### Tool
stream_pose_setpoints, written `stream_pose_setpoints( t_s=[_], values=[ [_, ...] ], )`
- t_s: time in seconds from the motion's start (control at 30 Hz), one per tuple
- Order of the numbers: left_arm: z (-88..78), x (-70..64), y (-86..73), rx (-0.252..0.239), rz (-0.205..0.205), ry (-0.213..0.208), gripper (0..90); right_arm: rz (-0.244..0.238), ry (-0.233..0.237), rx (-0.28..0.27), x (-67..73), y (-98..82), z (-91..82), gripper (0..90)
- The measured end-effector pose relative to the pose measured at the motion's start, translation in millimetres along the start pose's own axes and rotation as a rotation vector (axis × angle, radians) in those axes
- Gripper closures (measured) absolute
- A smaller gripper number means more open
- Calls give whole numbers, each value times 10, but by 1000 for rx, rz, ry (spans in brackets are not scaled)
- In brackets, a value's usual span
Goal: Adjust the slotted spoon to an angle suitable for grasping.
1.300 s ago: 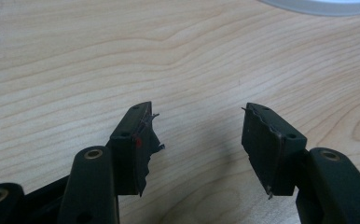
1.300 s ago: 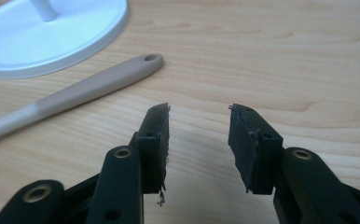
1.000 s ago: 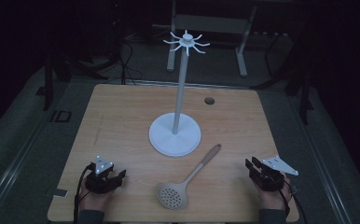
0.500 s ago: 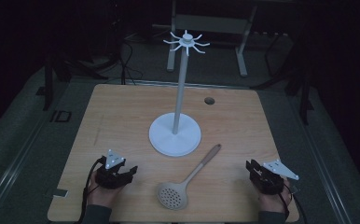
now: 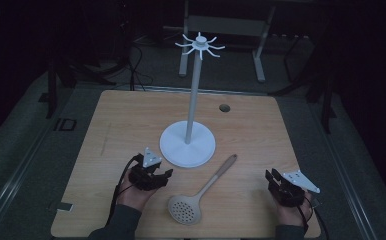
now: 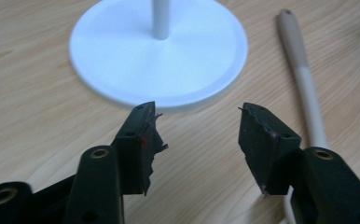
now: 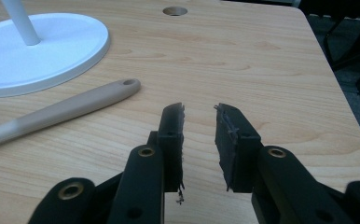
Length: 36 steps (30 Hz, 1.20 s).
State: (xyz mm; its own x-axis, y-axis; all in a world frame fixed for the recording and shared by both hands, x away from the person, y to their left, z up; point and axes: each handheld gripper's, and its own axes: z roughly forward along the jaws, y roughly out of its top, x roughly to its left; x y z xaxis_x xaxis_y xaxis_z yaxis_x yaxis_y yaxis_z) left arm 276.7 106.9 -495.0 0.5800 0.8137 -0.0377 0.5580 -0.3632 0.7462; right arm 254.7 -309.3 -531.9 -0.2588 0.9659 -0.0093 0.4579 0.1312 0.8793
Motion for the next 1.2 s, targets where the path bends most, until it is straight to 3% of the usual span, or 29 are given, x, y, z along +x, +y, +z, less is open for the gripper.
stream_pose_setpoints(
  t_s=[0.13, 0.33, 0.63, 0.67, 1.2],
  values=[
    [71, -106, 132, 2, 25, -15, 502, -10, -7, 0, 3, -2, 4, 705],
    [169, -226, 276, 6, 31, -33, 502, -5, -12, -1, -3, -6, 1, 700],
    [347, -367, 447, 61, 61, -33, 508, -14, -17, 2, -2, -12, 7, 689],
    [408, -406, 496, 84, 75, -25, 508, -11, -19, 2, -5, -13, 5, 689],
    [760, -681, 644, 172, 126, -54, 511, -2, -28, -9, -37, -23, -22, 681]
  ],
)
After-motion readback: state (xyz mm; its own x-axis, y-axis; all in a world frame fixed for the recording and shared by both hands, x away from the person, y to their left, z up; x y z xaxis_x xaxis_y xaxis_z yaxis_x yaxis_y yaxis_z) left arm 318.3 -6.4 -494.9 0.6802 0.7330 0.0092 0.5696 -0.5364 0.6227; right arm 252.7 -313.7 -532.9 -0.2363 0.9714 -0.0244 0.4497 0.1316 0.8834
